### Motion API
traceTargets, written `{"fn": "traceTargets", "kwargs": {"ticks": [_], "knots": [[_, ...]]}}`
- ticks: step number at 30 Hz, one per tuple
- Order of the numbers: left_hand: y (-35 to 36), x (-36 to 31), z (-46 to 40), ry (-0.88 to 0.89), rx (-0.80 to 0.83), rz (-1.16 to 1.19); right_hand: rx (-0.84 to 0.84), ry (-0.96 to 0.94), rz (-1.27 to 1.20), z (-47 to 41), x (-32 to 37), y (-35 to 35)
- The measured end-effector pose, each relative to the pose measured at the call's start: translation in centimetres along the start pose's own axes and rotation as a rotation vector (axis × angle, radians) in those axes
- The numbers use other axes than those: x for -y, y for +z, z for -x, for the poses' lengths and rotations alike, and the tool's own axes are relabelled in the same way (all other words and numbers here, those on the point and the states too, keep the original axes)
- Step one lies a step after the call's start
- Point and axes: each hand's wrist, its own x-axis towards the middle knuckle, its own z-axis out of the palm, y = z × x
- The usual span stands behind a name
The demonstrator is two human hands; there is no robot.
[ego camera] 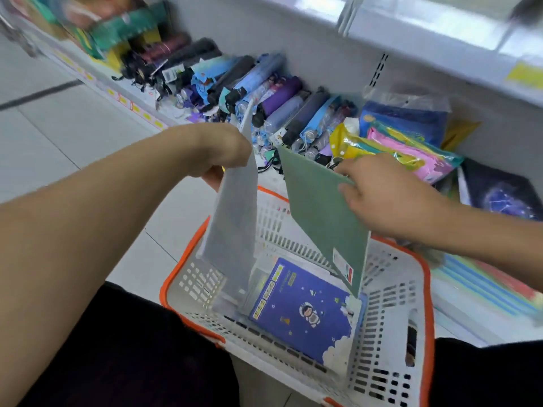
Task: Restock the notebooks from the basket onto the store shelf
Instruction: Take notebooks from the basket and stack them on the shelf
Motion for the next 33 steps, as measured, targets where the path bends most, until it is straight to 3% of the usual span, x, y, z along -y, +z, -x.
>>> {"fn": "traceTargets", "kwargs": {"ticks": [2,6,10,13,16,18,20,23,25,28,30,33], "knots": [[0.7,-1.0,0.1,0.024,0.038,0.246,-0.132,-0.047,0.117,2.6,1.6,-1.3],[3.0,-3.4,0.6,0.013,0.089,0.742,-0.179,-0.141,0.280,4.9,4.1,-1.0],[4.3,-5.2,1.3,0.024,-0.105,1.126,-0.383,-0.248,0.357,5.0,5.1,-2.6],[3.9,-5.2,1.4,0.106,-0.018,1.255,-0.504,-0.266,0.406,6.1,5.6,-2.4],[3.4,-4.7,2.0,0.138,-0.093,1.141,-0.414,-0.329,0.350,6.9,5.6,-2.5],[3.0,-4.7,2.4,0.181,-0.233,1.067,-0.297,-0.328,0.145,7.0,5.2,-4.2],[2.1,-4.8,2.8,0.278,-0.249,1.069,-0.159,-0.211,-0.078,6.4,3.7,-6.8],[0.2,-5.1,3.8,0.411,-0.193,1.153,-0.314,0.001,-0.231,4.5,-0.8,-8.5],[-0.8,-5.7,4.8,0.478,-0.181,1.185,-0.231,0.013,-0.601,3.5,-2.7,-9.2],[-1.3,-8.0,6.1,0.538,-0.194,1.196,-0.009,0.058,-1.374,3.7,-4.3,-10.4],[-1.5,-10.8,6.3,0.586,-0.225,1.182,-0.150,0.052,-1.508,4.2,-5.4,-11.6],[-1.3,-16.7,6.8,0.738,-0.218,1.082,-0.571,0.105,-1.548,5.0,-8.5,-13.2]]}}
